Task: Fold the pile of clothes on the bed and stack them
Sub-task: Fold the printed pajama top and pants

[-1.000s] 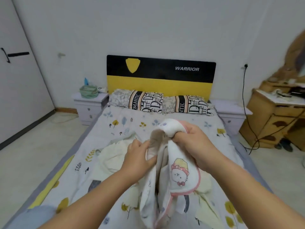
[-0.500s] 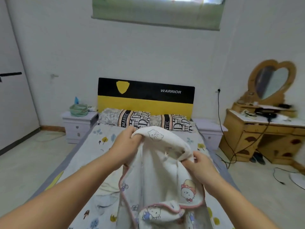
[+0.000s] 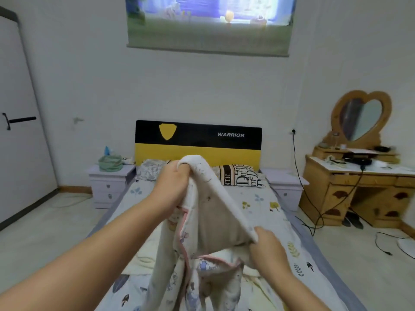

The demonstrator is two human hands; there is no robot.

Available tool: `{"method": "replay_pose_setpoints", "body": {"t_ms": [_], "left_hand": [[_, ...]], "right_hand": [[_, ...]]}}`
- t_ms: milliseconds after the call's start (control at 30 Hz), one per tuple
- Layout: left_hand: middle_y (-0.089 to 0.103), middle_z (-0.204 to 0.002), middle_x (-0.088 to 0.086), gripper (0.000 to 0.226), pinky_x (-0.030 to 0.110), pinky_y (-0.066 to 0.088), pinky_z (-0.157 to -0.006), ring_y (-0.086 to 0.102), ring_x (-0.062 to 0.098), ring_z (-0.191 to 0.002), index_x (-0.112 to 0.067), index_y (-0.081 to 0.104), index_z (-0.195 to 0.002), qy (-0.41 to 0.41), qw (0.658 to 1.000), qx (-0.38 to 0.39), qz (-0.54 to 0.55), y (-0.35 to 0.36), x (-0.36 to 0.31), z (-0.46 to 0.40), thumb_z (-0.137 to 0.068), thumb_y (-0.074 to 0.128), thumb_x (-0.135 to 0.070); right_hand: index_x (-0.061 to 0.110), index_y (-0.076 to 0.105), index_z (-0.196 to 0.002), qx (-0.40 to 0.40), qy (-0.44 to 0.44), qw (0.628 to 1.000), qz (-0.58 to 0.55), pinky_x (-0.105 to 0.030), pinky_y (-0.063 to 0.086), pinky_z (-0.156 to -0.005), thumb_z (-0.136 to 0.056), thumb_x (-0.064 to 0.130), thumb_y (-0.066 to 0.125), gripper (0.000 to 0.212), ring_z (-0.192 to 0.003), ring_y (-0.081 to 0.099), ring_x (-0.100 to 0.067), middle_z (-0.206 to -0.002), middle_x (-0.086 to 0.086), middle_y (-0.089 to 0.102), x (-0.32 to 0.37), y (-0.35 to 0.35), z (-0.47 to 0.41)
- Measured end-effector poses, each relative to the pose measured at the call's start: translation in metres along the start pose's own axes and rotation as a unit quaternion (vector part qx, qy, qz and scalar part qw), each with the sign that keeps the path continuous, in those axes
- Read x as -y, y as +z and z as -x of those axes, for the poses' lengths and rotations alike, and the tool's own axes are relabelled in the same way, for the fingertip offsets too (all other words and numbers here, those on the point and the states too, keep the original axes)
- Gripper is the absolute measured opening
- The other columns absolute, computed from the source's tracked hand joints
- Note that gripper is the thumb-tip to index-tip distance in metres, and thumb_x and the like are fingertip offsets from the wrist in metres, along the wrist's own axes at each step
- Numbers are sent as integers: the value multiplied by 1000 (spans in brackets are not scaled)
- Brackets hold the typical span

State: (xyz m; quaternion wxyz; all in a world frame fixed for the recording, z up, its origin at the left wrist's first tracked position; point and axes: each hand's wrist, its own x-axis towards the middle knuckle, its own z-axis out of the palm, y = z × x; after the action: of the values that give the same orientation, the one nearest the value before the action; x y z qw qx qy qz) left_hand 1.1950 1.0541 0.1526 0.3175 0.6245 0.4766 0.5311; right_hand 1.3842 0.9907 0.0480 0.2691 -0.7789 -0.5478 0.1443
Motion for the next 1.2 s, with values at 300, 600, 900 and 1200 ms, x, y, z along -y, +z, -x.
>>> {"method": "replay_pose_setpoints", "body": {"t_ms": [300, 600, 900, 1200], "left_hand": [[46, -57, 2, 48, 28, 24, -52, 41, 18, -56, -16, 42, -56, -154, 985, -10, -84, -48, 70, -1, -93, 44, -46], [72, -94, 12, 41, 36, 58, -77, 70, 22, -82, -10, 66, -97, -215, 940, 255, 76, -73, 63, 7, -72, 74, -41], [71, -98, 9, 26, 36, 58, -78, 69, 24, -91, -9, 59, -105, -109, 918, 359, -125, -76, 93, 20, -83, 62, 3], [63, -96, 16, 11, 53, 52, -79, 61, 35, -92, -10, 59, -96, -127, 988, 63, -55, -58, 153, 40, -88, 53, -7]], "right_hand": [[13, 45, -61, -79, 33, 962, -260, -26, 31, -46, -87, 7, 45, 26, -50, 39, -16, -57, -3, 43, 41, -76, -26], [21, 48, -79, 19, 71, 969, -234, -27, 32, -59, -93, 34, 42, 21, -63, 41, -17, -69, -2, 44, 23, -86, -27], [13, 66, -95, 130, 81, 964, -215, -46, 50, -89, -89, 45, 52, 35, -87, 65, -28, -90, -10, 70, -11, -72, -11], [10, 76, -83, 338, 95, 824, -444, -36, 54, -70, -77, 40, 57, 36, -81, 69, -28, -95, -14, 71, -29, -67, -7]]}}
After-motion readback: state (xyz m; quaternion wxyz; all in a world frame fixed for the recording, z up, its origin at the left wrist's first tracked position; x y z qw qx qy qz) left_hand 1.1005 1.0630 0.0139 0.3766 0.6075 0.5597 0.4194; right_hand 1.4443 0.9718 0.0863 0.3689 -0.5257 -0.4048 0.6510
